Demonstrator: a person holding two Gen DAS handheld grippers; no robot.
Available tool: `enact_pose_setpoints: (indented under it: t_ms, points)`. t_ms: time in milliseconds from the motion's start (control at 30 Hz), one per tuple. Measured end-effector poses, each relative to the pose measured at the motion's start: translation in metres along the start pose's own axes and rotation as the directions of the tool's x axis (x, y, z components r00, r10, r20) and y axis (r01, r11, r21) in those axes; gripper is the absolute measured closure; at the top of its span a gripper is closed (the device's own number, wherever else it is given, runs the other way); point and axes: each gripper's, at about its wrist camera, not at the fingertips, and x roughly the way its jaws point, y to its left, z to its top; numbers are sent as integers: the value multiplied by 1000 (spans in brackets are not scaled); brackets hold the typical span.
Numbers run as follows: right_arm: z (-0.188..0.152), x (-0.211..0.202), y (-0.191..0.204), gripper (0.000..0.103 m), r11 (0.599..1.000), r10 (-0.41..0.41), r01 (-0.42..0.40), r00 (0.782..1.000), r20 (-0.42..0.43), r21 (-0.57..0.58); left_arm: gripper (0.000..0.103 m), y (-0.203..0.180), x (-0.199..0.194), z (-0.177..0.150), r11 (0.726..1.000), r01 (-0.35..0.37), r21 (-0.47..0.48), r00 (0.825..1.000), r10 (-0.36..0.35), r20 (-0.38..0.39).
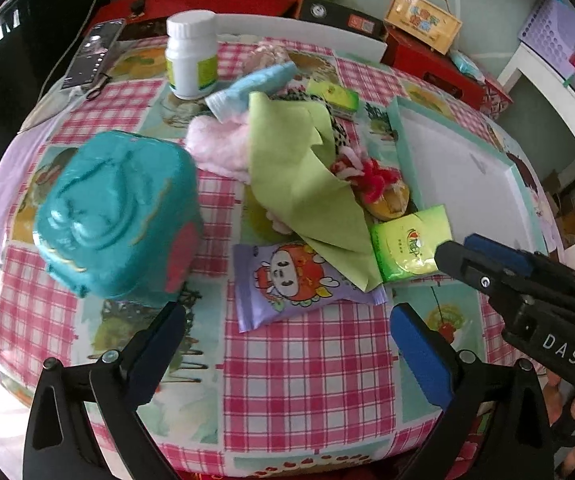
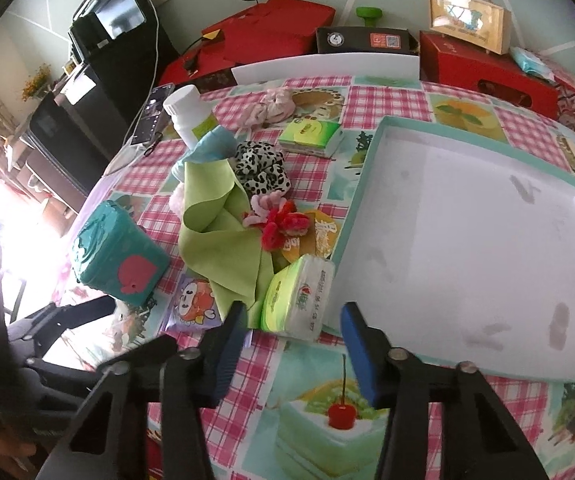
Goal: Organize soft objects
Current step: 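Reach the right tool to the white wet-wipe pack and close on it, then grasp the light green cloth with the left tool while the right holds the wipe pack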
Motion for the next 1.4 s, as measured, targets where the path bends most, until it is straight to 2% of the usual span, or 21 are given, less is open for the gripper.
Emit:
enact_pose_setpoints:
  t_ms: [67, 400, 667, 800, 1300, 1400]
  points:
    - [2, 4, -2, 57, 1000, 2, -2, 1000, -6, 2, 1, -3, 3, 1, 1000, 3, 4, 1000, -3, -5]
    - [10, 13, -7, 76, 999, 31, -31, 1000, -2, 10, 1, -3, 14, 12, 1000, -13, -4, 1000, 13, 4]
    - [12, 10, 3, 76, 996, 89, -89, 996, 11, -22, 1, 1, 22, 14, 1000, -13, -17, 1000, 12, -9]
    - [12, 17, 8, 76, 997, 65, -66, 998, -8, -50, 1, 3, 22, 14, 1000, -19, -20, 1000, 19, -4]
    - [15, 36, 4, 78, 998, 57, -59, 997, -49, -35, 2, 0, 26, 16, 999, -32, -5, 999, 31, -12]
    - [16, 30, 5, 79, 997, 53, -55, 998, -34, -52, 6, -2, 27, 17, 1000, -32, 1, 999, 32, -10]
